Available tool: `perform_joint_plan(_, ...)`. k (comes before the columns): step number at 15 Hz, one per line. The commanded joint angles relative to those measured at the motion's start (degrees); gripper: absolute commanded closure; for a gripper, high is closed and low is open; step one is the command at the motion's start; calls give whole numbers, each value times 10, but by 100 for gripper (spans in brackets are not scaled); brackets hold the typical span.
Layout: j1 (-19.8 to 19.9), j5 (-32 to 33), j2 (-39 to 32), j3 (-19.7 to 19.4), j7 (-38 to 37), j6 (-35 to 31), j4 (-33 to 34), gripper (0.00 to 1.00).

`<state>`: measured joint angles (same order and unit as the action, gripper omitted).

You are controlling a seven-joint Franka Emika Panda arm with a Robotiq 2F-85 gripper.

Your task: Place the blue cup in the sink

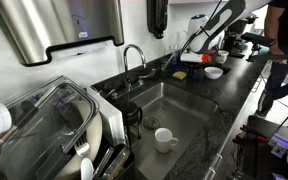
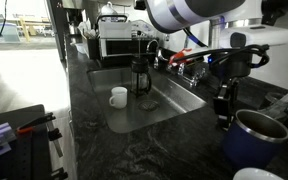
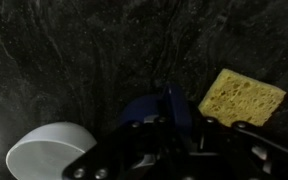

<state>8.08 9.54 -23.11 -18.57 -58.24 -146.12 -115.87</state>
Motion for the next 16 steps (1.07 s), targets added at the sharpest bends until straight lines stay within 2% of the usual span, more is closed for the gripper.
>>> perform_joint_plan(1, -18, 10, 9, -16, -11, -9, -8, 100)
perform_joint_plan(3, -24, 15, 19, -21, -14, -8, -16, 96)
perform_joint_plan(8, -45, 34, 62, -32, -20, 9, -50, 96)
perform_joint_plan(11, -45, 42, 111, -19, 0, 27, -84, 96)
perform_joint_plan(13, -38, 31, 153, -1, 29, 24, -116, 96)
perform_joint_plan(16, -26, -13, 222, 36, 130, 10, -176, 96)
